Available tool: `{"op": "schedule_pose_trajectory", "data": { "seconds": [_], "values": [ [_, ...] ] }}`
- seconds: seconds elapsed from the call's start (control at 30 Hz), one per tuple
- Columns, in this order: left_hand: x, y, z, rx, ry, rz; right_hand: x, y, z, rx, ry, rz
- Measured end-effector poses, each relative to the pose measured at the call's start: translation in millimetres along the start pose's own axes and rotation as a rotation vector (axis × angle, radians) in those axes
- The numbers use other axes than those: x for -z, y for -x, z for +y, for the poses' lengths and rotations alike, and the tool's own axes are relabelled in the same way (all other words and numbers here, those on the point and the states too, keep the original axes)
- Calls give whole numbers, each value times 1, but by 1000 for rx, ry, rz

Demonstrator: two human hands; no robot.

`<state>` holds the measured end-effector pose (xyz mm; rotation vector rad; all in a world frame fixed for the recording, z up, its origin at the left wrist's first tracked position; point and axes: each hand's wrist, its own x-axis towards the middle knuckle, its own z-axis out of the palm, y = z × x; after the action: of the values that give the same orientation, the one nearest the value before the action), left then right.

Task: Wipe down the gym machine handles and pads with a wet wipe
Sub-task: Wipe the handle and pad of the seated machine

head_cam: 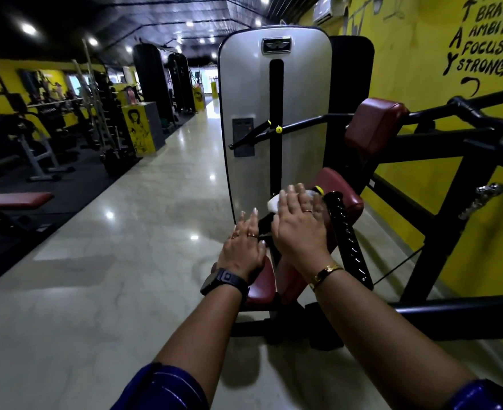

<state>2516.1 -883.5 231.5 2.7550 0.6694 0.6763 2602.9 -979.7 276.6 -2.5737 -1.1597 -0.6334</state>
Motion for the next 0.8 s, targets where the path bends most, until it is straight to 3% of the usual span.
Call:
{"op": "schedule_pose_trajectory", "data": {
  "seconds": [0.1,0.17,0.37,0.47,0.6,0.8],
  "values": [
    [-4,-5,-3,-25,-28,-33,-3,11,-15,248,-45,-41],
    [-4,-5,-3,-34,-27,-40,-7,11,-16,293,-35,-23],
    [-2,0,-3,-29,-4,-13,-12,-14,3,129,26,161],
    [0,2,1,-16,1,-6,-11,-24,15,-8,-49,362],
    [0,2,1,-27,-5,-2,-14,-29,25,-164,-286,386],
    [-2,2,-1,-19,-9,2,-4,-30,22,-472,-1000,355]
  ]
}}
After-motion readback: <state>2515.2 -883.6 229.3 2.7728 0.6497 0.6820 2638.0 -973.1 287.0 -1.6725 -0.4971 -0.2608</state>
